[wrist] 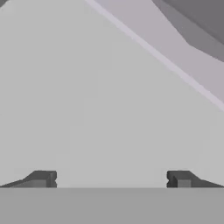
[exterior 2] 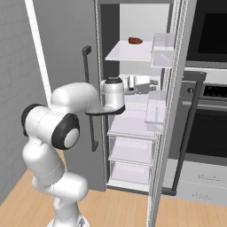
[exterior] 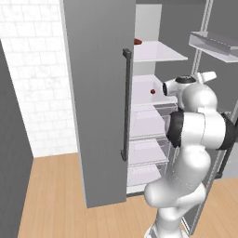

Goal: Take the strawberry from the fridge and place it on top of the pancake, located on the dining counter.

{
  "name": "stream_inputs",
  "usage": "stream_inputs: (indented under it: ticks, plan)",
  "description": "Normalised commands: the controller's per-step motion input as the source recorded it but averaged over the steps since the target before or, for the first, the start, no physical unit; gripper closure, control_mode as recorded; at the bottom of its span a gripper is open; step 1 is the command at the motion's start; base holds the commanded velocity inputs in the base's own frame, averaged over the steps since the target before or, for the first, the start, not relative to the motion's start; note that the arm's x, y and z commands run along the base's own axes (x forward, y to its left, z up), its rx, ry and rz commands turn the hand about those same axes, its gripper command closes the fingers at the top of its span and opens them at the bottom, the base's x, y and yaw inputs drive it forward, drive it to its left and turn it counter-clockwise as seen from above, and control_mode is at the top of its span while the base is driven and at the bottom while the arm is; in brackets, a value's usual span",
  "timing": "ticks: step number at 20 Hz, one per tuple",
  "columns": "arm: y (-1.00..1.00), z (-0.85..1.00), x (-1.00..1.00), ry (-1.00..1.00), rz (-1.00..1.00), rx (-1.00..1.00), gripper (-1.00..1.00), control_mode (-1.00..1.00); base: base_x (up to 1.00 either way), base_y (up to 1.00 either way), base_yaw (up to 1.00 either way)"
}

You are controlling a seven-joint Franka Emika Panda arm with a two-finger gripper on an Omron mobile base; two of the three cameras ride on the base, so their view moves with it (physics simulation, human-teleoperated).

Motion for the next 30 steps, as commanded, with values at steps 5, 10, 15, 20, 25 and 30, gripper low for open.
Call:
stream_inputs:
  ticks: [5,10,15,20,25,30]
  plan:
    - [0.94,0.01,-0.46,-0.12,0.01,0.08,-1.00,-1.00,0.00,0.00,0.00]
    - [0.67,0.00,-0.64,-0.22,0.09,0.16,-1.00,-1.00,0.00,0.00,0.00]
    - [0.68,0.00,-0.67,-0.10,0.05,0.15,-1.00,-1.00,0.00,0.00,0.00]
    - [0.61,0.00,-0.62,-0.04,0.11,0.19,-1.00,-1.00,0.00,0.00,0.00]
    - [0.52,0.00,-0.55,0.00,0.20,0.21,-1.00,-1.00,0.00,0.00,0.00]
    - [0.25,0.00,-0.68,0.02,0.35,0.21,-1.00,-1.00,0.00,0.00,0.00]
